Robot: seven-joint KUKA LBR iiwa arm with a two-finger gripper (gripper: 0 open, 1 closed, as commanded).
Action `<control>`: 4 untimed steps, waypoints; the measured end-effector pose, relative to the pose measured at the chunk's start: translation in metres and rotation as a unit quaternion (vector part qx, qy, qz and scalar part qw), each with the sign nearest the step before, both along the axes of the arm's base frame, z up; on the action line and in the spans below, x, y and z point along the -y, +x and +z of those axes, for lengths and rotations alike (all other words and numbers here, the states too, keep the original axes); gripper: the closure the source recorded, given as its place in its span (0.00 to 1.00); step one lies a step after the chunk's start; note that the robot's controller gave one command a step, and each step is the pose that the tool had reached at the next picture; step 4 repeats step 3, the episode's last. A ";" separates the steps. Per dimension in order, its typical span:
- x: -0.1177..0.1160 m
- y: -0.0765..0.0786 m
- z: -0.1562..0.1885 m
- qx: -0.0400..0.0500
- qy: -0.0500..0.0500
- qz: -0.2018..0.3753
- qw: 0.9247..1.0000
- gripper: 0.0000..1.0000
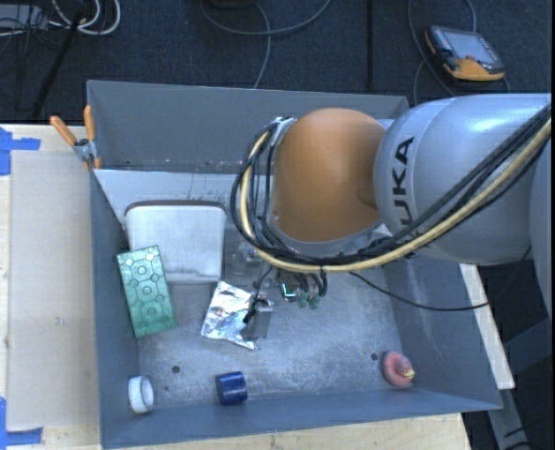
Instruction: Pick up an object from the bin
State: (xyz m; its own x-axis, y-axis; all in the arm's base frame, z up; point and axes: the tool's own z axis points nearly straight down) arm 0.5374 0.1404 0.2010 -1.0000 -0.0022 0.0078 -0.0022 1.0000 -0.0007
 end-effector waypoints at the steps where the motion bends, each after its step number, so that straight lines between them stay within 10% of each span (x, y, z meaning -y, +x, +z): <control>1: 0.010 0.019 -0.134 0.000 -0.001 -0.038 0.999 0.00; 2: 0.010 0.021 -0.129 0.004 0.001 -0.040 0.999 1.00; 3: 0.020 0.001 0.060 0.008 0.001 -0.050 0.999 1.00; 4: 0.020 0.001 0.060 0.008 0.001 -0.050 0.999 1.00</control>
Offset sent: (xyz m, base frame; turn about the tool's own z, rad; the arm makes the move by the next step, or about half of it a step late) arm 0.0207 -0.0102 -0.1289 0.0783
